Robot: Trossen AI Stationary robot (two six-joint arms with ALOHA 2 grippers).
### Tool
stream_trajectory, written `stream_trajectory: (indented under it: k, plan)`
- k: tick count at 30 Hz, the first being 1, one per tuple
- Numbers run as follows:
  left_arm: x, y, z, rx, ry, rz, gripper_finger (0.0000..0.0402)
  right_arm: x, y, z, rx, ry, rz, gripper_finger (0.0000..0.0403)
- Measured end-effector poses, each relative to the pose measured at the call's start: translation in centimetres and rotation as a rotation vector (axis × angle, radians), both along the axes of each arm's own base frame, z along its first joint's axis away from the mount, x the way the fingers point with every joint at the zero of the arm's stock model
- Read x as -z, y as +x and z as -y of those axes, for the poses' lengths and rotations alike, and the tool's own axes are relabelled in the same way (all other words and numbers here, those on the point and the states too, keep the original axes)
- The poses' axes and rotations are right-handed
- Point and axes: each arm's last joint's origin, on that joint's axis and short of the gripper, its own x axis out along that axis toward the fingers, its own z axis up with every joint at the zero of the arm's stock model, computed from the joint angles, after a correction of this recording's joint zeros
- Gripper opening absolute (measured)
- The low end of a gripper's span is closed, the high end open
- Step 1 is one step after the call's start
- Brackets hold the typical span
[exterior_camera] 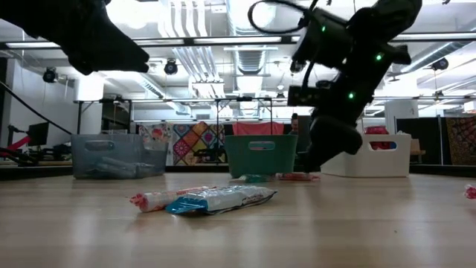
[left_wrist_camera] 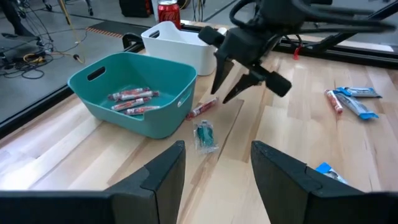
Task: Sort candy
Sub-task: Put the red candy into the blue bin
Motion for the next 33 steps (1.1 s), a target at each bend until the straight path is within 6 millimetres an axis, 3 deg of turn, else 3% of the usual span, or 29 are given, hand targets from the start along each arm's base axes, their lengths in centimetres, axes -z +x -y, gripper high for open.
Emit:
stream_trajectory:
  k: [11, 18, 21, 27, 33]
  plan:
    - [0.8, -0.2, -0.1, -0.001, -0.013, 0.020, 0.0166, 1.8, 0.5, 1.7, 0.060, 0.070, -0.032, 0.0121]
    - [0.7, -0.2, -0.1, 0.000, -0.015, 0.025, 0.0166, 2.6, 0.6, 2.0, 0.034, 0.162, -0.059, 0.0045]
    - [0.7, -0.2, -0.1, 0.000, -0.015, 0.026, 0.0166, 2.4, 0.6, 2.0, 0.029, 0.170, -0.053, 0.0019]
    - [0.6, -0.1, -0.1, -0.001, -0.022, 0.033, 0.0166, 1.7, 0.6, 1.9, 0.021, 0.176, -0.030, 0.0009]
    - [0.6, -0.1, -0.1, -0.001, -0.027, 0.042, 0.0166, -0.2, 0.0, 1.2, -0.026, 0.228, 0.006, 0.0007]
